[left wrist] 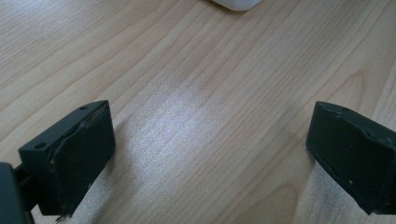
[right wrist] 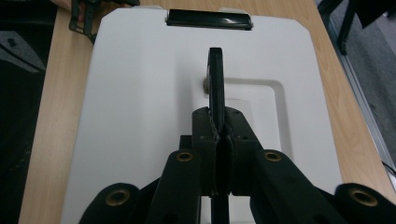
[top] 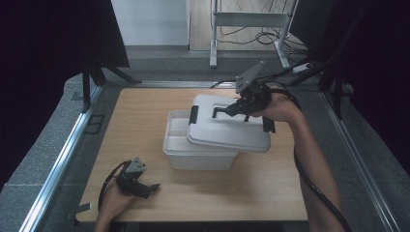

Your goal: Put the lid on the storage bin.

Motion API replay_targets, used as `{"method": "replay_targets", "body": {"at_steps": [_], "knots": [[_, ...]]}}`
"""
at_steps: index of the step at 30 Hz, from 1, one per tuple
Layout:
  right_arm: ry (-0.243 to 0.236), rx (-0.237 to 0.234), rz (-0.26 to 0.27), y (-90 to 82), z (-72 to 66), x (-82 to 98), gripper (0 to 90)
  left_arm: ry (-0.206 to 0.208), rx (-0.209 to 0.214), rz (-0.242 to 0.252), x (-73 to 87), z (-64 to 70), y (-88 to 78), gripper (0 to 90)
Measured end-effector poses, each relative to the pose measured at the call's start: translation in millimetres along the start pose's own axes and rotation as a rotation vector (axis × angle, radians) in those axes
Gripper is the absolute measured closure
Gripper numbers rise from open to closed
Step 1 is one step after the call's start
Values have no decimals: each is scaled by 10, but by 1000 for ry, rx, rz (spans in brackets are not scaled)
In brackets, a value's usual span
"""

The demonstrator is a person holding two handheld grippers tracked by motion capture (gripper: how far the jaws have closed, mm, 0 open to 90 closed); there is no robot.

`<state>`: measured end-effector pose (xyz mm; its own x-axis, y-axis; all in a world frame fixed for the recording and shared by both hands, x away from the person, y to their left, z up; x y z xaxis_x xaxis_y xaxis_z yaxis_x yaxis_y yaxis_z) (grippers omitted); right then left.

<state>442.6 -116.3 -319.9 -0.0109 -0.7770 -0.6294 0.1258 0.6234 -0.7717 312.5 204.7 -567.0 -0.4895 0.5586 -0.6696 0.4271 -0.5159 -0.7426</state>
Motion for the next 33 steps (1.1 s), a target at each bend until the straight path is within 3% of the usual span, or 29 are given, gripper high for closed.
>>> {"method": "replay_targets", "body": {"at_steps": [8,14,21,30,31,33], "knots": [[-49,-72,-17,533,-8,-304,843,0,0,0,0,0,0,13],[-61,-100,-41,817,-29,-392,843,0,0,-1,0,0,0,13],[-23,-106,-75,991,11,-263,842,0,-1,1,0,0,1,13],[-26,-86,-63,1046,-36,-262,832,-1,-1,1,0,1,1,13],[-26,-80,-63,1037,-38,-259,772,-1,-1,1,0,1,1,13],[-11,-44,-38,1008,-13,-251,540,-1,-1,1,0,1,1,13]]}}
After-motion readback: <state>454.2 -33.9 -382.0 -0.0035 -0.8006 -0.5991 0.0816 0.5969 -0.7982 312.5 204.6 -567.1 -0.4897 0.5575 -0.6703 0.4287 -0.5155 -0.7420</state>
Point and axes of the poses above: each handheld gripper's, and its own axes: y roughly forward along the jaws, x roughly out of its underside, z roughly to its right, the point moved 6 cm from there along y, roughly forward along the jaws, and after that the axes turned 2 degrees about y, right-handed, at the moved point
